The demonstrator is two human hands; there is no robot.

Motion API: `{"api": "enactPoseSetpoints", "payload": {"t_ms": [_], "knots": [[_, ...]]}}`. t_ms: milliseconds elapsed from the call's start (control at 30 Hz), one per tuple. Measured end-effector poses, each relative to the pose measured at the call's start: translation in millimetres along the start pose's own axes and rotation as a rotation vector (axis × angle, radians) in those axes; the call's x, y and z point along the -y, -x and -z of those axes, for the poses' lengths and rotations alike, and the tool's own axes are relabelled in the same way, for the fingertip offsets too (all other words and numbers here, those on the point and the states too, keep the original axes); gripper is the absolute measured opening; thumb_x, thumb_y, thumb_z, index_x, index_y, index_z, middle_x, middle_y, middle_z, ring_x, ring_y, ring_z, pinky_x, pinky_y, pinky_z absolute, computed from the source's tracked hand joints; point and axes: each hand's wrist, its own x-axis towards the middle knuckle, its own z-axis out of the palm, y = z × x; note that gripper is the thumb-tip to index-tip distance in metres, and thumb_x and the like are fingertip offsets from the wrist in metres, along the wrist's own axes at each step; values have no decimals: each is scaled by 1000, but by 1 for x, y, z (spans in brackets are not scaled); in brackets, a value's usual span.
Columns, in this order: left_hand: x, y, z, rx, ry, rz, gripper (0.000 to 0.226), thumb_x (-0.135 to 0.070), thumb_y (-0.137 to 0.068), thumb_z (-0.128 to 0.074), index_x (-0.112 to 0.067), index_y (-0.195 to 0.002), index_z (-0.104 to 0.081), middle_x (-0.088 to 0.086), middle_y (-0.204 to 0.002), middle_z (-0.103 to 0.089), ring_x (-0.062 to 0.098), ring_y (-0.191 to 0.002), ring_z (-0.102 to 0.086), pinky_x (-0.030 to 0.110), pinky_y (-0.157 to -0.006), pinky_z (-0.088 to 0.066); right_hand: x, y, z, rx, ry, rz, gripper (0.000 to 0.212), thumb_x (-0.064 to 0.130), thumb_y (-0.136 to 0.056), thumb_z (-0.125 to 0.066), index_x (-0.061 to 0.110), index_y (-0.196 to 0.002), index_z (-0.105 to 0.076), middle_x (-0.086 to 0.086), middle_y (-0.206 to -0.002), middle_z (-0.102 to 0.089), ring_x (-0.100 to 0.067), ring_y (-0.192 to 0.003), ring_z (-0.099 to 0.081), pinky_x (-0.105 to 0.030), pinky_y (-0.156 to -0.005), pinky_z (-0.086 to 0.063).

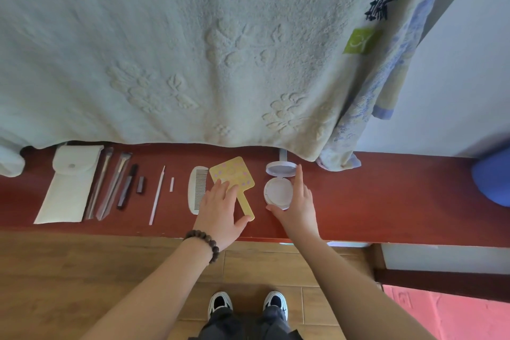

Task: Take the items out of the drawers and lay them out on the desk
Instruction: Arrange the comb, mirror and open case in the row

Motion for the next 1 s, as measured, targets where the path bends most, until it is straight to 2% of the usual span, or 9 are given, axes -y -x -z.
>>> {"api": "enactPoseSetpoints", "payload": {"t_ms": [333,567,733,800,867,933,1000], "knots": [[-1,-2,-8,19,-46,32,76,-55,-89,-51,-18,-148,-22,7,-158,-19,25,-148,-8,43,-120,-15,5,-13,-2,62,194,61,128,41,-64,-84,21,-150,9,-1,-129,-48,-22,-117,-39,-31,-101,-32],[1,2,-5,44,-47,60,78,-54,-90,-51,-19,-150,-16,6,-159,-14,25,-148,-4,44,-120,-14,5,-13,-3,59,223,59,131,43,-62,-83,22,-150,11,0,-129,-47,-23,-116,-40,-32,-102,-32],[5,11,0,-9,-25,103,76,-52,-89,-54,-20,-148,-21,5,-158,-17,24,-148,-7,43,-120,-14,4,-9,-1,77,184,66,130,47,-64,-82,20,-150,11,-3,-136,-43,-24,-123,-38,-36,-105,-32],[9,17,5,-44,-39,128,74,-52,-88,-54,-19,-147,-23,5,-157,-19,24,-147,-11,42,-120,-14,3,-5,3,69,134,47,121,47,-69,-79,20,-151,5,-5,-139,-40,-25,-126,-34,-40,-104,-36],[16,24,9,-57,-44,167,73,-52,-89,-54,-19,-147,-24,6,-157,-20,23,-147,-11,43,-120,-14,2,2,5,-3,122,52,99,40,-78,-73,17,-151,-11,-8,-138,-41,-27,-125,-34,-44,-102,-40],[25,33,13,-54,-23,207,71,-49,-91,-53,-18,-148,-25,7,-158,-19,24,-147,-11,43,-120,-14,3,12,2,-131,143,183,71,24,-80,-72,10,-141,-38,-13,-128,-49,-30,-118,-41,-49,-93,-47],[38,40,16,-79,-6,204,65,-45,-91,-54,-17,-145,-32,6,-155,-24,24,-146,-17,43,-118,-20,9,23,-8,-200,152,354,48,13,-78,-73,7,-123,-56,-13,-118,-56,-29,-108,-47,-49,-81,-53]]}}
